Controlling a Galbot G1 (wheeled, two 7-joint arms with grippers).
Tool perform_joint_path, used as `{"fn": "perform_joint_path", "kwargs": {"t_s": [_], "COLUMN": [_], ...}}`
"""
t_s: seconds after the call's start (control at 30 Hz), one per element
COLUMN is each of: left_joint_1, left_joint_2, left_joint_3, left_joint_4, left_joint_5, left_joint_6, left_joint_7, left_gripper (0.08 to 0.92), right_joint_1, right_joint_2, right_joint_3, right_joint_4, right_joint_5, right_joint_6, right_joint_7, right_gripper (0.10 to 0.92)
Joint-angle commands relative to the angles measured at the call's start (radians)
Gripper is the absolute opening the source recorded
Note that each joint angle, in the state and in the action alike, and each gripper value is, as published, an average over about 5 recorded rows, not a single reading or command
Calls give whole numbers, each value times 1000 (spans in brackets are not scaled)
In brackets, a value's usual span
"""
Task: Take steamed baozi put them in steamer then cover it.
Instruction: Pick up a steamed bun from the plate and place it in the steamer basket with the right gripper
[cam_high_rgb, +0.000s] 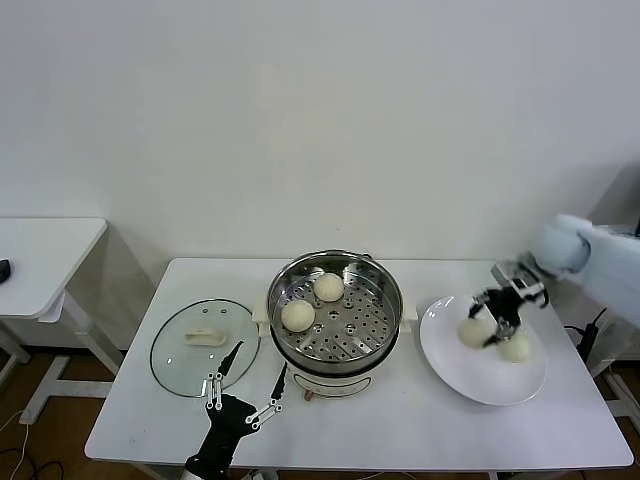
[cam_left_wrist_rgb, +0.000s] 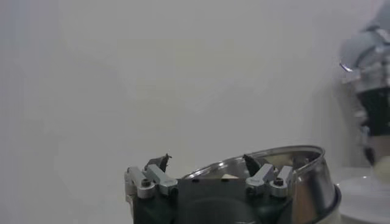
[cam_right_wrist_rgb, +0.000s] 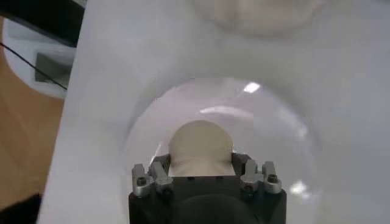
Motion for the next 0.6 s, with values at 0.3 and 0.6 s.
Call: {"fn": "perform_joint_path", "kwargs": {"t_s": [0.3,0.6], "left_joint_1": [6,9], "left_joint_2": [9,10], "left_joint_3": [2,3], "left_joint_4": [-8,-8], "left_joint_5": [-5,-8], "left_joint_6": [-4,-6], "left_joint_7": [-2,-4], "left_gripper": [823,823], "right_joint_1": [299,204], "right_joint_2": [356,470], "right_joint_3": [-76,-49], "right_joint_4": [183,244], "right_joint_5": [-127,-278], "right_joint_6": [428,535], "right_joint_7": [47,58], "right_gripper": [688,687]}}
